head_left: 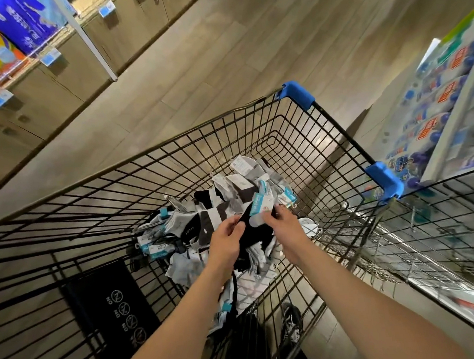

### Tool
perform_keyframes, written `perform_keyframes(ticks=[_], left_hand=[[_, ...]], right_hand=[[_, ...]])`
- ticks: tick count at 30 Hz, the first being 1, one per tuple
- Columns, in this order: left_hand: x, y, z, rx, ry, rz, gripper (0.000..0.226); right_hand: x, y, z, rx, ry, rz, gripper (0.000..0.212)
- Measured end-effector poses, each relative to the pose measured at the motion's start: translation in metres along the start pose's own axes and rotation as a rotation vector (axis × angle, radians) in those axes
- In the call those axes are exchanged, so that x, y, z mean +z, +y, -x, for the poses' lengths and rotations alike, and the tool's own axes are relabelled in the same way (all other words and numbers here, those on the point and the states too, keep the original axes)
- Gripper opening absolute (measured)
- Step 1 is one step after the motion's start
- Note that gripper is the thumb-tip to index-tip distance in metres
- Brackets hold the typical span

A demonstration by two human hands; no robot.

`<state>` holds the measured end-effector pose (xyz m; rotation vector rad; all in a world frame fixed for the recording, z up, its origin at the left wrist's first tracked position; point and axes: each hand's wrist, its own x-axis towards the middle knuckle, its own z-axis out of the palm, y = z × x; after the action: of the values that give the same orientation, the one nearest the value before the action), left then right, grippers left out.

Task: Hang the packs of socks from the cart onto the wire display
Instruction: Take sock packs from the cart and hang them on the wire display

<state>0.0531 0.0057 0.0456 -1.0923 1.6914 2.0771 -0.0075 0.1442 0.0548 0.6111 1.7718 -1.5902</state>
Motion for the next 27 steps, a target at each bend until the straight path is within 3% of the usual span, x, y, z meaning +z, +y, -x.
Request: perform_keyframes(ticks=[6,10,12,16,21,24,27], left_hand=[[-0.012,0.013,0.011,0.103,0.067,-0.207,0.029],[-0.018,0.022,0.014,0.064,-0.048,-0.158,0.014],[-0.020,0.023,0.007,0.119,-0.004,-0.248,0.012],[-0.024,0.022,-0.021,0.105,0.156,-0.350,0.022],[-0.019,0.016,-0.074,0.029,0.160,-0.348,0.058],[-0.009,0.015,-0.105,0.077,0.168,-0.347,0.037],[0.000,0.014,-0.135,0.098,0.181,-0.373,0.039]], right_hand=[[0.003,-0.008,0.015,-0.076,-0.026,0.041,0.029],[0.017,-0.013,0.014,-0.044,-0.130,0.087,0.031],[0.027,-0.016,0.007,-0.054,-0.149,0.159,0.031],[0.027,-0.024,-0.022,-0.087,0.002,0.262,0.028],[0.013,-0.021,-0.082,-0.081,0.148,0.289,0.032],[0.009,-0.022,-0.117,-0.061,0.152,0.346,0.038],[0.014,-0.027,-0.152,-0.059,0.104,0.431,0.042]])
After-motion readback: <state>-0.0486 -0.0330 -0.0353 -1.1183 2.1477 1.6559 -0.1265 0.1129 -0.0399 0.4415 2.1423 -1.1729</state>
